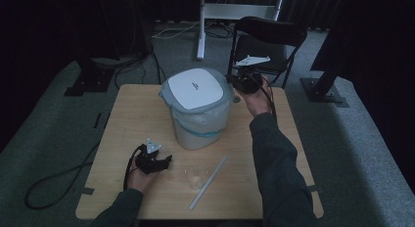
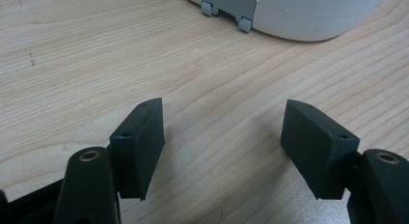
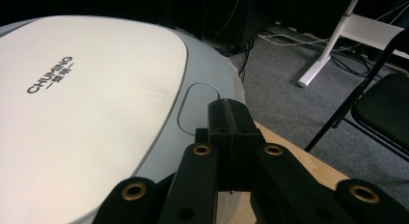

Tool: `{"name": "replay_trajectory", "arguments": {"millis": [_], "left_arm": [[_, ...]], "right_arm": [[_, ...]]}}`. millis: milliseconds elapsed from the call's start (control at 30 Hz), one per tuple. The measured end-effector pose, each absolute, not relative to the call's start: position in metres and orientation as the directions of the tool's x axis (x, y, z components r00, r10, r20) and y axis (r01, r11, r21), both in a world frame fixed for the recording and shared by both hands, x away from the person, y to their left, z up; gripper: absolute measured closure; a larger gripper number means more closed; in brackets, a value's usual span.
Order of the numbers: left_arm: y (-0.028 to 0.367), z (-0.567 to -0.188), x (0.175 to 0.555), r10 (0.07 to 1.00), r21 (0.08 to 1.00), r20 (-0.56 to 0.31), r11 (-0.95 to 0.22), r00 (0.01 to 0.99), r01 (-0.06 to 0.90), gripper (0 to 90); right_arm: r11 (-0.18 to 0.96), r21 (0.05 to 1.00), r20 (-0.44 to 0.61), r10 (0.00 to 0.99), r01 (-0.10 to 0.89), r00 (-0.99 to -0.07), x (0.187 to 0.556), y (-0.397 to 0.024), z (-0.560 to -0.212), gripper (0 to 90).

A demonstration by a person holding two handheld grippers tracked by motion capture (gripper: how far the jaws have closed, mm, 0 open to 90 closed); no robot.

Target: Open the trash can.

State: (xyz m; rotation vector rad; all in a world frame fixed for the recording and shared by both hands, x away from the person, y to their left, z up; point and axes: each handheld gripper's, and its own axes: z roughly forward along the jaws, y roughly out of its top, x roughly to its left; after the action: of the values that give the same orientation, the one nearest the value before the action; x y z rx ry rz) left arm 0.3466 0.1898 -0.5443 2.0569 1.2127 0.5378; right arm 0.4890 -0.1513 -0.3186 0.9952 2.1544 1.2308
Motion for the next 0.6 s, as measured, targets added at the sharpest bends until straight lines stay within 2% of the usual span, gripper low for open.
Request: {"name": "replay_trajectory", "arguments": {"millis": [600], "left_arm": [[0.190, -0.544, 0.346, 0.876, 0.729, 0.010, -0.336, 0.482, 0.596, 32.5]], "right_arm": [[0.350, 0.867, -0.055, 0.774, 0.355, -0.631, 0.492, -0.139, -0.317, 90.0]]}}
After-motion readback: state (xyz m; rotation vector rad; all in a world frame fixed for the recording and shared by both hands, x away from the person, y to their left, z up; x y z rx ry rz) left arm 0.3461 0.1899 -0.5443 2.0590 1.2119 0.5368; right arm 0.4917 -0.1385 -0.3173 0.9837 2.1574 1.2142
